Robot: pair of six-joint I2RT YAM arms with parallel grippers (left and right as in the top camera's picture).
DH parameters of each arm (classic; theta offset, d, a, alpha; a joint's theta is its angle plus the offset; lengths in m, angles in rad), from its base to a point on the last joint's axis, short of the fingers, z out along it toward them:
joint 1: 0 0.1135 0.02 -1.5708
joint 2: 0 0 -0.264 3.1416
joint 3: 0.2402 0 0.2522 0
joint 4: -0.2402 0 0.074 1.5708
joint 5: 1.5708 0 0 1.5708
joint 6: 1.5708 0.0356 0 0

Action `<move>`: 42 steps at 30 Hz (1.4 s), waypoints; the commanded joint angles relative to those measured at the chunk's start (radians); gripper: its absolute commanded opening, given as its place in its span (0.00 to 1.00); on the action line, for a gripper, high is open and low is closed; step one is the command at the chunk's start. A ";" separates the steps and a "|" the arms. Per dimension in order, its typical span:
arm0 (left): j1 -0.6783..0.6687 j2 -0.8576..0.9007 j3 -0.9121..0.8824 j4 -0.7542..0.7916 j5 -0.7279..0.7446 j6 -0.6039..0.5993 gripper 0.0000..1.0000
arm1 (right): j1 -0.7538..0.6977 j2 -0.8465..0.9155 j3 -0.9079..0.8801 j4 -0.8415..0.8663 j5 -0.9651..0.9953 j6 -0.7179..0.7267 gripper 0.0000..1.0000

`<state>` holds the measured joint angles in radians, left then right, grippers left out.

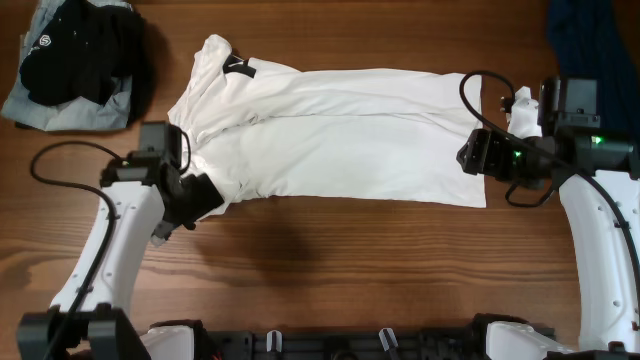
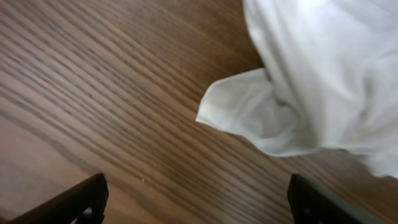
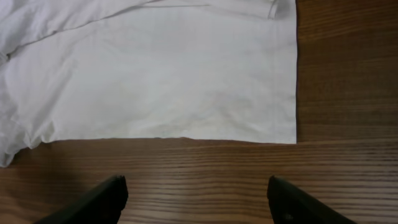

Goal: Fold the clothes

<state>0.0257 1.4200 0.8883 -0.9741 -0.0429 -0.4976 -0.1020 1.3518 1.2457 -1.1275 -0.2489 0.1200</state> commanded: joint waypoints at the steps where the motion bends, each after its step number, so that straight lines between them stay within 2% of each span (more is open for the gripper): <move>1: 0.005 0.056 -0.078 0.071 0.012 0.023 0.92 | -0.003 -0.005 -0.008 0.016 -0.022 0.011 0.78; 6: 0.005 0.180 -0.097 0.153 0.012 0.049 0.91 | -0.003 -0.005 -0.008 0.022 -0.022 0.011 0.78; 14: 0.005 0.278 -0.114 0.293 0.008 0.050 0.79 | -0.003 0.000 -0.010 0.035 -0.021 0.011 0.78; 17: 0.004 0.283 -0.115 0.335 0.008 0.049 0.57 | -0.003 0.000 -0.010 0.041 -0.011 0.011 0.78; 18: 0.005 0.283 -0.115 0.338 0.008 0.049 0.42 | -0.003 0.000 -0.010 0.043 -0.011 0.011 0.78; 23: 0.005 0.282 -0.111 0.338 0.008 0.049 0.04 | -0.003 0.000 -0.010 0.051 -0.011 0.012 0.77; 26: 0.004 0.275 -0.065 0.293 0.008 0.050 0.05 | -0.003 0.000 -0.010 0.053 -0.011 0.011 0.77; 27: 0.004 0.265 -0.023 0.236 0.008 0.051 0.11 | -0.003 0.000 -0.010 0.055 -0.011 0.011 0.77; 30: 0.004 0.248 0.076 0.130 0.008 0.129 0.35 | -0.003 0.000 -0.010 0.062 -0.011 0.011 0.77; 32: 0.004 0.248 0.100 0.116 0.003 0.154 0.59 | -0.003 0.000 -0.010 0.062 -0.011 0.011 0.77; 34: 0.004 0.248 0.100 0.144 -0.022 0.155 0.72 | -0.003 0.000 -0.010 0.065 -0.011 0.010 0.78; 38: 0.004 0.248 0.099 0.255 -0.033 0.233 0.88 | -0.003 0.000 -0.010 0.073 -0.011 0.010 0.78; 42: 0.004 0.250 0.095 0.264 -0.001 0.234 0.84 | -0.003 0.000 -0.010 0.072 -0.010 0.010 0.78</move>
<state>0.0265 1.6684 0.9779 -0.7094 -0.0586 -0.2951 -0.1020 1.3518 1.2449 -1.0588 -0.2543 0.1200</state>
